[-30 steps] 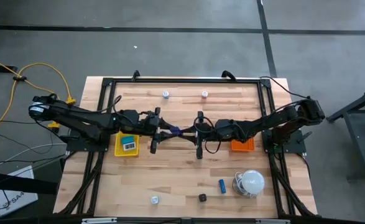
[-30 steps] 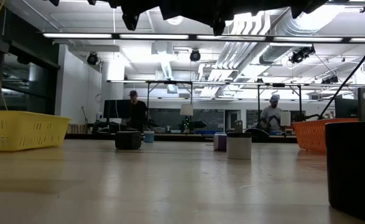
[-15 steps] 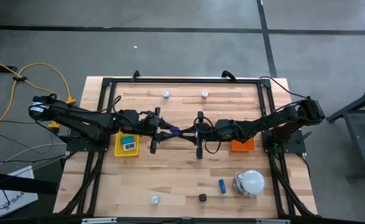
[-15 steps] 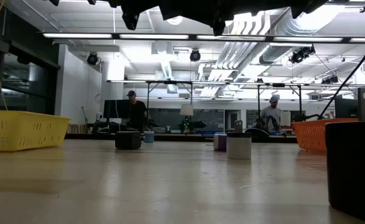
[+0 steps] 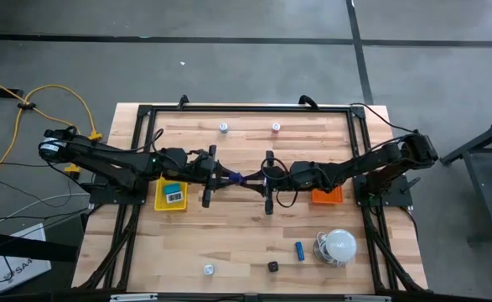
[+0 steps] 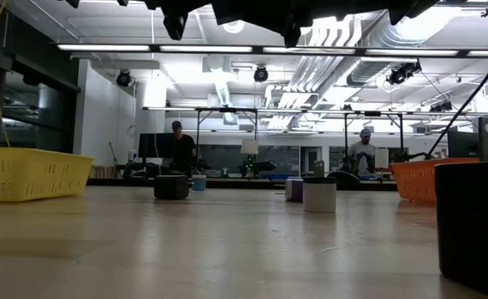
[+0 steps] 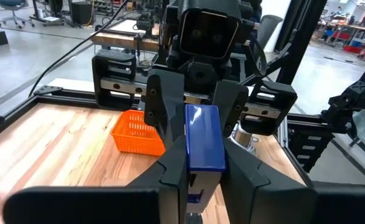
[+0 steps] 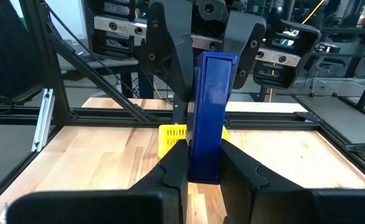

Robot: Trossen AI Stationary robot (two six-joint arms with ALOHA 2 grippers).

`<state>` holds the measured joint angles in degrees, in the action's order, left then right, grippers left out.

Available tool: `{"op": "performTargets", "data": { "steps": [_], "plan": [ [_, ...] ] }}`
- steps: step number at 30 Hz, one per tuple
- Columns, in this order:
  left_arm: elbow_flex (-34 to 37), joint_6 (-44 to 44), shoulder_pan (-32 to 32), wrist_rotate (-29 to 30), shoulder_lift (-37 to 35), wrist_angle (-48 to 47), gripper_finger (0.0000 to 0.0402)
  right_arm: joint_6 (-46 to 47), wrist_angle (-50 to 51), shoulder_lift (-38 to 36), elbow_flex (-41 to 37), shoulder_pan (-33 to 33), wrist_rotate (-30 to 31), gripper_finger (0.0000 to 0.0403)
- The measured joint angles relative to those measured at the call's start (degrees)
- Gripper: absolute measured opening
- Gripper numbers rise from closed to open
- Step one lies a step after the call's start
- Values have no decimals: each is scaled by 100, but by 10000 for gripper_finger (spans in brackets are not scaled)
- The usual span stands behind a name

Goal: Pick & Place Office items
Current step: Put the dark blue digital timer into the yellow bin

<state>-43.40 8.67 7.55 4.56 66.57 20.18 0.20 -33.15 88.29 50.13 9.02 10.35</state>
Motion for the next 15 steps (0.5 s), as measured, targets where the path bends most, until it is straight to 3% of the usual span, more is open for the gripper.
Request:
{"op": "performTargets", "data": {
  "steps": [15],
  "plan": [
    [-2,-12,0,8,-2,0,61,19,-2,0,0,-2,14,77]
  ]
}}
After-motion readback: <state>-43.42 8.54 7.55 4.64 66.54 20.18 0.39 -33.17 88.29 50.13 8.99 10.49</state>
